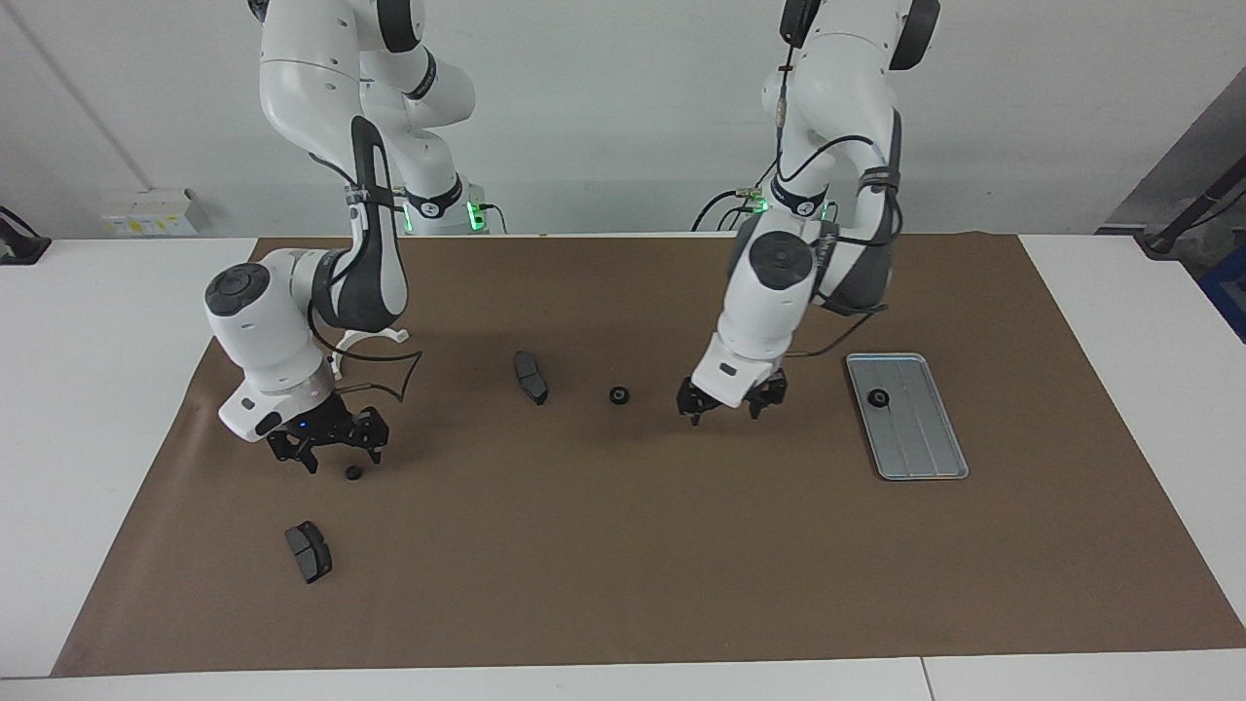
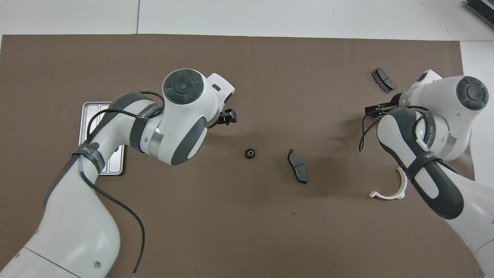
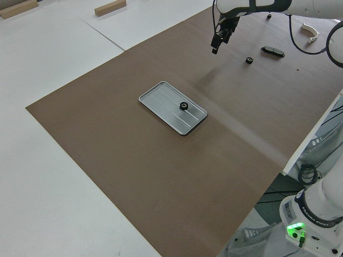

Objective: Place bearing gear from tray to pile
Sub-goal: 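Release the gear mid-table with the left gripper while the right gripper drops, then grasp the third gear with the left gripper while the right gripper returns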

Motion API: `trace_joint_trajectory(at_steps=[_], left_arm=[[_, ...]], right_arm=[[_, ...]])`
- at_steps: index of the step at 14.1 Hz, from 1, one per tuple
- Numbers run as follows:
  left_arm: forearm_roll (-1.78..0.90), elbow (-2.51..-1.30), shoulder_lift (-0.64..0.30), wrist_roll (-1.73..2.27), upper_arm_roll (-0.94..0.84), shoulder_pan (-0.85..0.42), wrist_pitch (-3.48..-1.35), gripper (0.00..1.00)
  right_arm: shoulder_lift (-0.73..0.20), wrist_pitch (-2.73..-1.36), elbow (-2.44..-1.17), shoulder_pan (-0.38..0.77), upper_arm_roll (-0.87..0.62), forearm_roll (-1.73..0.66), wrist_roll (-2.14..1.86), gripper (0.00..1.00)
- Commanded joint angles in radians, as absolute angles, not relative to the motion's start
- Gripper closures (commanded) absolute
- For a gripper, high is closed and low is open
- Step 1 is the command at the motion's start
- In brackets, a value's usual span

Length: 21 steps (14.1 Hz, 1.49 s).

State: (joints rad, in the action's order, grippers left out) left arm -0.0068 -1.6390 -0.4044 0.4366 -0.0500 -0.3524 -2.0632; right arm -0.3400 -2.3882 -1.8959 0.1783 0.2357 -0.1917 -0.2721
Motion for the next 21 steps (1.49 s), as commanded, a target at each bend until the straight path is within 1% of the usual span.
trace_joint_trajectory(at_steps=[1,3,4,7,11,14,17,19,20,21], left_arm=[[-0.002,-1.736,-0.316,0.286,-0.063,-0.238,-2.034,0.0],[-0.002,-1.807,-0.278,0.172,-0.063,-0.181,-2.042,0.0],[-0.003,-1.836,-0.264,0.14,-0.063,-0.16,-2.045,0.0],[-0.003,-1.925,-0.215,0.026,-0.063,-0.094,-2.065,0.0],[-0.003,-2.052,-0.169,-0.054,-0.063,-0.002,-2.21,0.0],[-0.005,-2.112,-0.156,-0.054,-0.063,0.032,-2.293,0.0],[-0.005,-2.121,-0.153,-0.046,-0.063,0.043,-2.295,0.0],[-0.006,-2.132,-0.149,-0.043,-0.063,0.043,-2.295,0.0],[-0.006,-2.137,-0.147,-0.043,-0.063,0.043,-2.296,0.04],[-0.006,-2.144,-0.146,-0.035,-0.063,0.041,-2.296,0.11]], right_arm=[[-0.273,-2.291,-1.87,0.179,0.172,-0.201,-0.134,0.0],[-0.27,-2.214,-1.815,0.181,0.106,-0.181,0.024,0.0],[-0.27,-2.197,-1.795,0.183,0.062,-0.146,0.113,0.0],[-0.273,-2.204,-1.772,0.183,-0.098,0.0,0.419,0.0],[-0.287,-2.22,-1.773,0.192,-0.251,0.026,0.604,0.0],[-0.345,-2.278,-1.775,0.215,-0.346,0.174,0.808,0.0],[-0.397,-2.286,-1.775,0.256,-0.385,0.276,0.896,0.0],[-0.46,-2.286,-1.775,0.256,-0.422,0.389,0.925,0.0],[-0.484,-2.287,-1.775,0.256,-0.423,0.429,0.939,0.0],[-0.495,-2.289,-1.776,0.255,-0.425,0.439,0.94,0.0]])
